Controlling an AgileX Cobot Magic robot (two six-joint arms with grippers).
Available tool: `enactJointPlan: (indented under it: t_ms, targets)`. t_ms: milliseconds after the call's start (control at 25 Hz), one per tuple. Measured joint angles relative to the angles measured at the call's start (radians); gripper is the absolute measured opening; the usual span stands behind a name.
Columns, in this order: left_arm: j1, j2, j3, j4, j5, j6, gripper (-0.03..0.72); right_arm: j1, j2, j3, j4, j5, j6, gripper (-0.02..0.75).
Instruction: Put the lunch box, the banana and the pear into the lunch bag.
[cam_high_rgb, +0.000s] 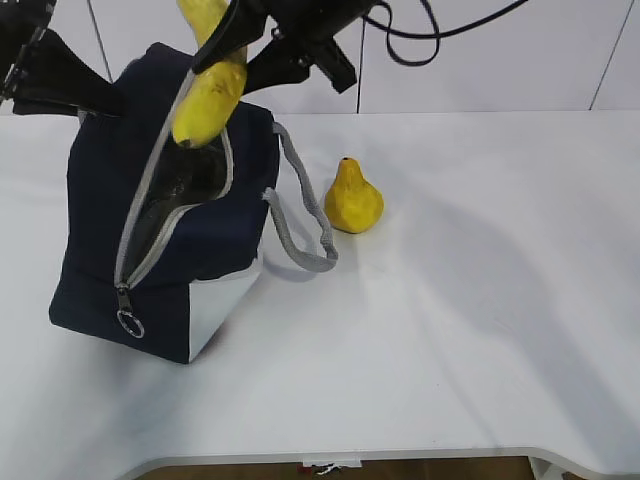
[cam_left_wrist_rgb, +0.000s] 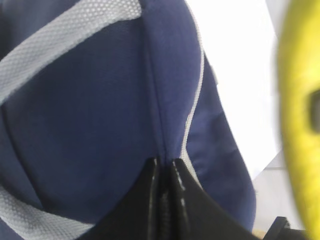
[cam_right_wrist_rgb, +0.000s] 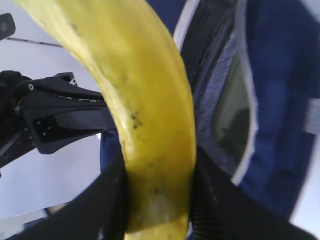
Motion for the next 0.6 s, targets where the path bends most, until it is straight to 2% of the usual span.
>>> enactJointPlan:
  t_ms: [240, 600]
  targets:
    - [0.000, 0.000, 0.000, -0.027, 0.000, 0.000, 0.007, 0.000, 0.078, 0.000, 0.095, 0.004, -0.018, 0.262]
    - [0.000, 0.001, 0.000, -0.031, -0.002, 0.000, 0.007, 0.009, 0.170, 0.000, 0.120, -0.005, -0.027, 0.262]
